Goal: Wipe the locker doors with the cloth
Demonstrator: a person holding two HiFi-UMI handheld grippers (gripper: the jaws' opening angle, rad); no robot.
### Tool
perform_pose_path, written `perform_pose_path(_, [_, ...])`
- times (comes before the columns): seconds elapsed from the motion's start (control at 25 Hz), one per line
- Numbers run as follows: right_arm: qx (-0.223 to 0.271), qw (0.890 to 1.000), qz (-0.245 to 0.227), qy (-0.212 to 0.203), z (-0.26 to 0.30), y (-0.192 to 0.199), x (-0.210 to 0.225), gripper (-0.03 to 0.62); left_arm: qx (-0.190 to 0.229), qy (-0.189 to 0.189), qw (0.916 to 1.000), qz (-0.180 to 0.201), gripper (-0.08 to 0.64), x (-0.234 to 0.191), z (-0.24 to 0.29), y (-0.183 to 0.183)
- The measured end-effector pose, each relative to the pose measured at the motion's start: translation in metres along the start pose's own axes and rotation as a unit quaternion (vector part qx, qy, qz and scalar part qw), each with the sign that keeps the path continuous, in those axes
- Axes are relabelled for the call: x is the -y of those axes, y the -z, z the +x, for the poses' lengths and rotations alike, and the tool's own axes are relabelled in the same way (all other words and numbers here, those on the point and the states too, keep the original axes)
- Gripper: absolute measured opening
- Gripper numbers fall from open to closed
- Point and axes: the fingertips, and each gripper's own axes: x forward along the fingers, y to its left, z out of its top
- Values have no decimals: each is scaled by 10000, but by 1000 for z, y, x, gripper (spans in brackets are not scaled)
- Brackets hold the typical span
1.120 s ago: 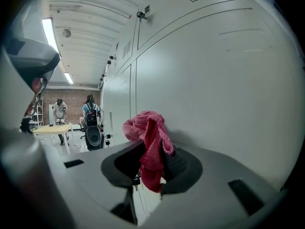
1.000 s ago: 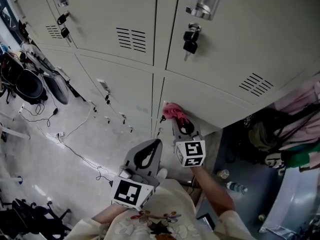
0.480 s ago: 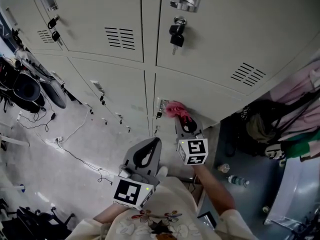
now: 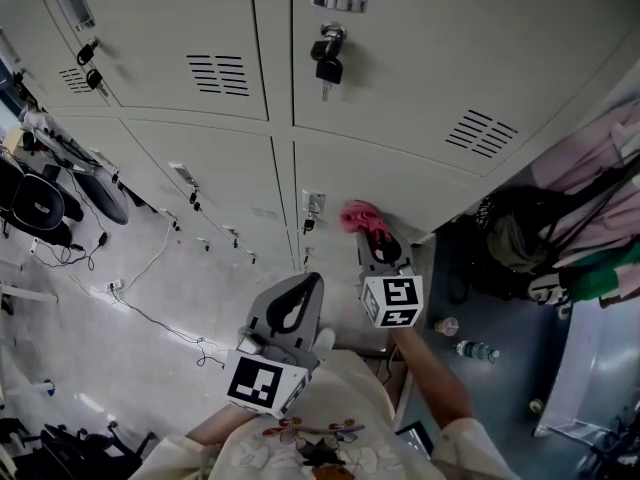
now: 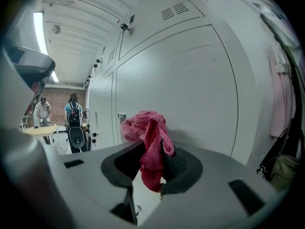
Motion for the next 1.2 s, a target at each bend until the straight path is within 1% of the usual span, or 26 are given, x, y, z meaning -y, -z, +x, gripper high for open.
perform_pose_path(0.36, [-15, 9996, 6, 290, -19, 4, 28, 109, -18, 198, 9998, 38, 6, 11, 6, -1])
perform_pose_path(0.72, [-41, 9983, 27, 580, -37, 11, 58, 110, -62, 299, 9995, 74, 6, 17, 10, 2])
perform_pose_path(1.2, [-59, 9955, 100, 939, -56, 17, 86, 110, -100, 479, 9988, 88, 6, 27, 17, 3])
